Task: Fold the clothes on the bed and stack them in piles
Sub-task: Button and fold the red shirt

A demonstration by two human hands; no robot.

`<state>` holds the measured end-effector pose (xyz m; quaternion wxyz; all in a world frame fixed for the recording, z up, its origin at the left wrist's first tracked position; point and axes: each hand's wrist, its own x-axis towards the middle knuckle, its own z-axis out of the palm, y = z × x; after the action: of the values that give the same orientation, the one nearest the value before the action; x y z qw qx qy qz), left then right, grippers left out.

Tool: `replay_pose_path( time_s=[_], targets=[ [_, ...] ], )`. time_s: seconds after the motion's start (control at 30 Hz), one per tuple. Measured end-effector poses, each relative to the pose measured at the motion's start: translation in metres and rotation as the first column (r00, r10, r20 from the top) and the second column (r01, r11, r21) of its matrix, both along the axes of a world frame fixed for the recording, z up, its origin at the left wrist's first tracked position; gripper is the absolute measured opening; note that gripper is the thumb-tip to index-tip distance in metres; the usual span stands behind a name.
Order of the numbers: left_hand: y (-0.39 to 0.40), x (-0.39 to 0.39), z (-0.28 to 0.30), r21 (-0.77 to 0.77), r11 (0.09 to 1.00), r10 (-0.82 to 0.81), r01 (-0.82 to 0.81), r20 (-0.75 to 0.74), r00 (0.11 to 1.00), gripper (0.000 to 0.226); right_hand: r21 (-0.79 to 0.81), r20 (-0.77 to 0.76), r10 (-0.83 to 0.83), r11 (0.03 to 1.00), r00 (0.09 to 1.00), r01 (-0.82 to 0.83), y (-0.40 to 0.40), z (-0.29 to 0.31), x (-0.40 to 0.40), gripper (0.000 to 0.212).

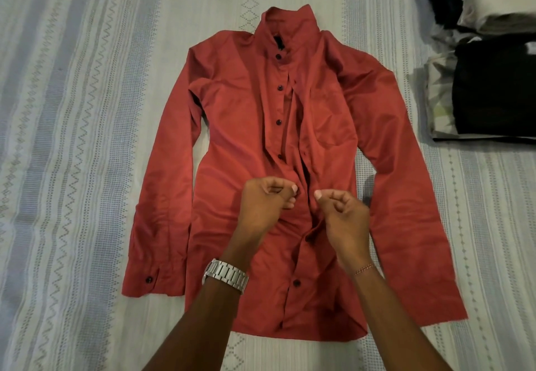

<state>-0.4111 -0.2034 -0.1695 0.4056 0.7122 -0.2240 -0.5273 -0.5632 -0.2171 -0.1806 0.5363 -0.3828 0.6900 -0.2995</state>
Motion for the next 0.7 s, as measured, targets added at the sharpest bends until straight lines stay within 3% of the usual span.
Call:
replay_pose_path(
  time_s=[0.17,0.43,0.7],
  targets=[
    [-0.001,-0.002,0.003,0.008,0.999,-0.039,0.038,0.045,0.998,0.011,-0.113,-0.030,0.118,0.986,0.993,-0.121,-0.002,0.012,0.003,0.010],
    [-0.004,-0.012,0.006,-0.020,0.991,-0.122,0.133,0.284,0.951,0.022,-0.306,-0.276,0.125,0.928,0.953,-0.210,0.003,0.021,0.013,0.005],
    [-0.001,-0.010,0.008,-0.035,0.994,-0.099,0.106,0.174,0.980,0.020,-0.349,-0.276,0.162,0.901,0.947,-0.256,0.005,0.014,0.018,0.010]
  ],
)
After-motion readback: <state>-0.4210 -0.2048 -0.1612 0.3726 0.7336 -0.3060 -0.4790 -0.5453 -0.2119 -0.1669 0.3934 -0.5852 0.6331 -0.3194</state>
